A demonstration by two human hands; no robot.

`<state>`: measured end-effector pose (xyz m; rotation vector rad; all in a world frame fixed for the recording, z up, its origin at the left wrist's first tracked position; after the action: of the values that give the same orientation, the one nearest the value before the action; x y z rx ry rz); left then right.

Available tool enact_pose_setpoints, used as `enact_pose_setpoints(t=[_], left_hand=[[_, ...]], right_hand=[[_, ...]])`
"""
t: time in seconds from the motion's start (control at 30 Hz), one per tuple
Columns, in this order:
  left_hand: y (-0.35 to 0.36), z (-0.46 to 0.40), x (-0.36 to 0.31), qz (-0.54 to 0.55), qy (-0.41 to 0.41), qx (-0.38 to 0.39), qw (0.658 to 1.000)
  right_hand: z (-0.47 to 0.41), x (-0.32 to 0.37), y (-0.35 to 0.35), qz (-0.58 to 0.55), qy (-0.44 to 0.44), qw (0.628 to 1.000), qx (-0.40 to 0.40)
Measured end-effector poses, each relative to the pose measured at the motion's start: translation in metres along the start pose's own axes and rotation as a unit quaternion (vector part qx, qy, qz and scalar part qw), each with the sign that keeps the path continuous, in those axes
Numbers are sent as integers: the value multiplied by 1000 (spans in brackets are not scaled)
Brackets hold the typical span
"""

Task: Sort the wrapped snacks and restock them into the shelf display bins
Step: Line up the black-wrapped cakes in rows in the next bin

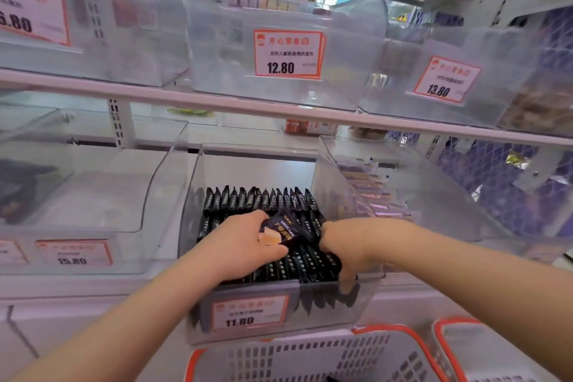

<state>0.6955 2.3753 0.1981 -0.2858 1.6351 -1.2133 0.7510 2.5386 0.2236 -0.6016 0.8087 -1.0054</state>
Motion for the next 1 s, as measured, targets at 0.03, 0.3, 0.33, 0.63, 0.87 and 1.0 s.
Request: enact_pose_setpoints(t=[0.03, 0.3, 0.33, 0.63, 0.87, 1.0], left_hand=[[0, 0, 1, 2, 2, 1, 1000], [-9, 10, -8, 130, 3, -56, 990], [-13, 14, -10, 155, 8, -78, 985], [-40, 42, -15, 98, 126, -229, 960], [-68, 51, 39, 83, 6, -277, 957], [-60, 44, 57, 310, -51, -144, 939]], right_hand=[[-1, 3, 3, 18, 1, 1000, 10], [5, -4, -9, -165, -7, 977, -136], [10, -5, -11, -261, -10, 947, -185], [-7, 68, -31, -837, -149, 453, -267], [-59, 59, -60, -580, 89, 729, -353], [-88, 56, -84, -464, 136, 797, -362]])
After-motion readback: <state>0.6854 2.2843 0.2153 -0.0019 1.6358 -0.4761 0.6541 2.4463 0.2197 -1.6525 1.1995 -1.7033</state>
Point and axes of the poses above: each hand's wrist, its own z-axis away from the middle knuckle, its own y-axis out of the palm, x = y × z, the point moved 2 cm from there along -z, towards the middle knuckle, and after that the axes turned 4 degrees about -y, right-handed, at the moved point
